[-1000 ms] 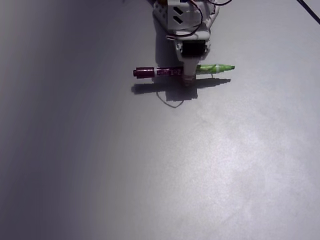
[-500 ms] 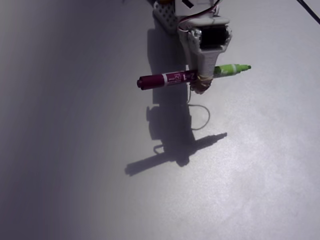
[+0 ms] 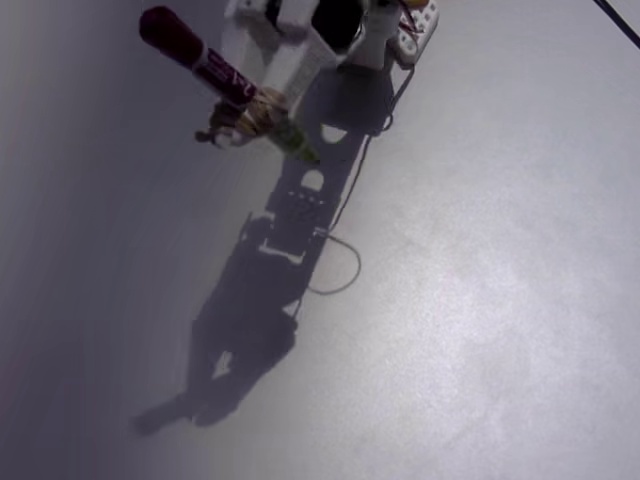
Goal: Draw the capital letter X with the green marker.
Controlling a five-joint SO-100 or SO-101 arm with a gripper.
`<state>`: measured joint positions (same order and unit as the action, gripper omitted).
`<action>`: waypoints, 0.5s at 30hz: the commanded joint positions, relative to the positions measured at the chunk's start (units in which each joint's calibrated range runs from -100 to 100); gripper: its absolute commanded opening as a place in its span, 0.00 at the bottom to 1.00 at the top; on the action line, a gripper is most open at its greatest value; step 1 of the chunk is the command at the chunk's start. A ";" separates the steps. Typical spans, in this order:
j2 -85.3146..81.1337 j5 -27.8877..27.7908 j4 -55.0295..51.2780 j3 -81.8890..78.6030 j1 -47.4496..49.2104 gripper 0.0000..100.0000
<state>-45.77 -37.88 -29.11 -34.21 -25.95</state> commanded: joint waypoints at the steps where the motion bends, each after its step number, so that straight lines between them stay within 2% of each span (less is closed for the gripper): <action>1: 2.65 -5.52 8.47 -1.94 -8.47 0.01; 3: 5.04 -6.01 15.91 -6.25 -10.37 0.01; 5: 7.51 -1.47 22.20 -11.82 -11.23 0.01; 6: 9.03 -1.61 29.07 -15.23 -12.18 0.01; 8: 13.82 -5.96 49.09 -22.33 -13.70 0.01; 10: 21.63 -6.54 67.07 -27.26 -14.08 0.01; 12: 30.25 -4.05 77.95 -29.15 -14.08 0.01; 15: 43.89 -6.01 94.21 -27.44 -14.84 0.01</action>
<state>-13.26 -42.17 43.57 -63.17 -40.35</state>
